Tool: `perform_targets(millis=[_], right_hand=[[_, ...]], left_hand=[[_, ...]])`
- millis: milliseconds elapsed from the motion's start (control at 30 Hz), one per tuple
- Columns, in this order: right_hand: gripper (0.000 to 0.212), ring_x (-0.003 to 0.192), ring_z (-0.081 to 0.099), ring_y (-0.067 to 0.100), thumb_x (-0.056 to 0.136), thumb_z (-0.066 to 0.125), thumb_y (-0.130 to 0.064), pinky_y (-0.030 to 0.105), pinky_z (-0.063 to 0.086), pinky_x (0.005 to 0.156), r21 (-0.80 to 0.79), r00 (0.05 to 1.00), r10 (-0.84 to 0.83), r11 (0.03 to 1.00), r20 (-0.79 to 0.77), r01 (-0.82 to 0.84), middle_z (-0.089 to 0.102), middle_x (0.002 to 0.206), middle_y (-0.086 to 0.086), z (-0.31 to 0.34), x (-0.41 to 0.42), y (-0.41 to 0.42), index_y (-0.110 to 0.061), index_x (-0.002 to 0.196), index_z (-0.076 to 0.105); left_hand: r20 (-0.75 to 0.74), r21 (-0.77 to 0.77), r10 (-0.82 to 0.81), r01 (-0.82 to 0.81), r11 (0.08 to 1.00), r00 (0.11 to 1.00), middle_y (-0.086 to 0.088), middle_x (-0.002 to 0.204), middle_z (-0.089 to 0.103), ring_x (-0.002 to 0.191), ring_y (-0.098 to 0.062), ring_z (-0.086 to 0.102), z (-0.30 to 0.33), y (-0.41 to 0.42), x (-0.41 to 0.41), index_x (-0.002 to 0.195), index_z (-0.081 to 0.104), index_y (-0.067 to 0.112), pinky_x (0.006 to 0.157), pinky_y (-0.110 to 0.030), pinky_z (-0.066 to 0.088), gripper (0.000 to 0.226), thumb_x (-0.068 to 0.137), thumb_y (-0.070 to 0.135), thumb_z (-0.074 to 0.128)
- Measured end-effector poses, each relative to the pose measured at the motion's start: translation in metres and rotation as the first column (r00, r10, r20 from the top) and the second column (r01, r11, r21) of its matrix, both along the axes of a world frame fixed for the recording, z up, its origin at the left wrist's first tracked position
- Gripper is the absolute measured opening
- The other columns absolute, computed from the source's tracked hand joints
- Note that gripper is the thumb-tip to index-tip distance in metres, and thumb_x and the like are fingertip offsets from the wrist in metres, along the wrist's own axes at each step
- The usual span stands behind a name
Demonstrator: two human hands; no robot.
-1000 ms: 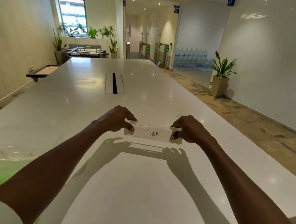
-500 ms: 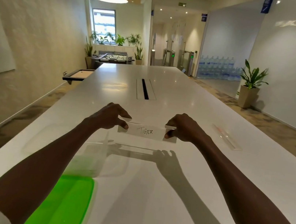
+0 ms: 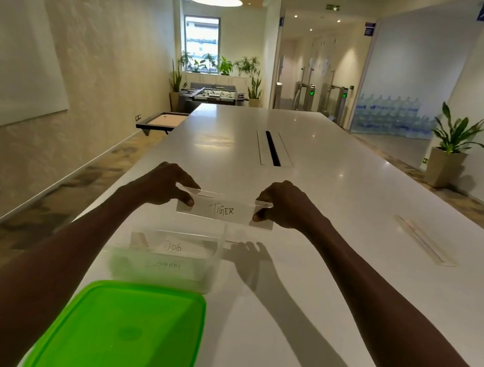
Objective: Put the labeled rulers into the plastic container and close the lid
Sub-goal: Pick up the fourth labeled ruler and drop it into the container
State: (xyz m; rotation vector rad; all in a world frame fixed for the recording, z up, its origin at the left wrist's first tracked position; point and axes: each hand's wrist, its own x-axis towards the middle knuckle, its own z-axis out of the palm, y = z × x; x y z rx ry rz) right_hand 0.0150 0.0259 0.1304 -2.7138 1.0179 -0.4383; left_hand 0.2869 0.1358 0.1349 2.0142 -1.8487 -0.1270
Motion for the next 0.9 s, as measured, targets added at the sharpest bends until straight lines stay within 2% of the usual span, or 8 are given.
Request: perform_targets(millis=[67,200,400,533,667,700,767,900], right_hand=[[0.04,0.09,0.065,0.025,0.072,0.082,-0.03,0.027,0.042,0.061,-0.017,1.0,0.019,1.0,0.0,-0.019,0.072,0.102,0.007,-0.001,0.014,0.003,-0.016,0.109,0.074],[0.038,0.087,0.066,0.026,0.072,0.082,-0.03,0.033,0.052,0.066,-0.038,0.998,0.062,0.997,-0.018,-0.062,0.073,0.099,0.008,-0.004,0.04,0.008,-0.015,0.107,0.074],[0.041,0.094,0.064,0.026,0.075,0.08,-0.032,0.038,0.055,0.076,-0.052,0.99,0.133,0.989,-0.043,-0.136,0.071,0.103,0.01,-0.003,0.071,0.014,-0.013,0.11,0.073],[0.04,0.095,0.064,0.027,0.075,0.079,-0.033,0.04,0.056,0.078,-0.041,0.98,0.182,0.982,-0.081,-0.186,0.071,0.103,0.01,-0.006,0.09,0.019,-0.011,0.108,0.073],[0.044,0.095,0.065,0.027,0.074,0.08,-0.033,0.037,0.055,0.078,-0.013,0.97,0.21,0.977,-0.118,-0.213,0.07,0.108,0.011,-0.015,0.104,0.022,-0.01,0.111,0.071],[0.045,0.095,0.065,0.027,0.074,0.08,-0.033,0.037,0.056,0.079,-0.008,0.968,0.214,0.976,-0.129,-0.216,0.069,0.109,0.012,-0.019,0.106,0.021,-0.01,0.112,0.071],[0.046,0.095,0.064,0.027,0.073,0.081,-0.034,0.035,0.054,0.077,-0.007,0.963,0.215,0.976,-0.16,-0.219,0.067,0.11,0.011,-0.024,0.11,0.021,-0.011,0.112,0.07],[0.048,0.086,0.06,0.025,0.071,0.083,-0.035,0.029,0.044,0.066,-0.014,0.953,0.212,0.975,-0.217,-0.22,0.064,0.109,0.01,-0.032,0.116,0.021,-0.01,0.109,0.068]], left_hand=[[-0.004,0.013,0.03,-0.03,0.999,1.0,-0.004,0.114,0.071,0.096,-0.011,0.059,-0.001,0.005,0.014,0.109,0.072,0.015,0.082,-0.018,0.04,0.041,0.07,0.018,0.082],[-0.037,0.052,0.078,-0.076,0.996,0.996,-0.004,0.114,0.071,0.093,-0.006,0.056,-0.005,0.012,0.038,0.109,0.073,0.016,0.075,-0.007,0.036,0.042,0.068,0.018,0.083],[-0.032,0.065,0.153,-0.151,0.986,0.988,0.0,0.115,0.071,0.092,-0.003,0.055,-0.013,0.025,0.068,0.11,0.072,0.021,0.068,-0.005,0.033,0.042,0.069,0.021,0.083],[-0.092,0.124,0.198,-0.187,0.975,0.976,-0.003,0.117,0.07,0.107,-0.014,0.061,-0.019,0.035,0.085,0.11,0.072,0.019,0.086,-0.021,0.039,0.046,0.066,0.019,0.084],[-0.086,0.163,0.231,-0.215,0.963,0.969,-0.004,0.116,0.07,0.1,-0.013,0.06,-0.029,0.039,0.092,0.109,0.072,0.021,0.087,-0.026,0.043,0.045,0.066,0.02,0.085],[-0.072,0.161,0.239,-0.225,0.961,0.968,-0.002,0.116,0.07,0.103,-0.013,0.06,-0.032,0.039,0.093,0.108,0.073,0.023,0.094,-0.031,0.043,0.044,0.066,0.021,0.085],[0.007,0.161,0.255,-0.253,0.954,0.967,0.003,0.116,0.07,0.118,-0.016,0.055,-0.038,0.038,0.093,0.106,0.073,0.028,0.109,-0.048,0.031,0.042,0.065,0.028,0.085],[0.048,0.199,0.27,-0.274,0.941,0.962,0.006,0.112,0.071,0.13,-0.018,0.045,-0.045,0.035,0.092,0.103,0.073,0.03,0.114,-0.059,0.013,0.042,0.062,0.03,0.086]])
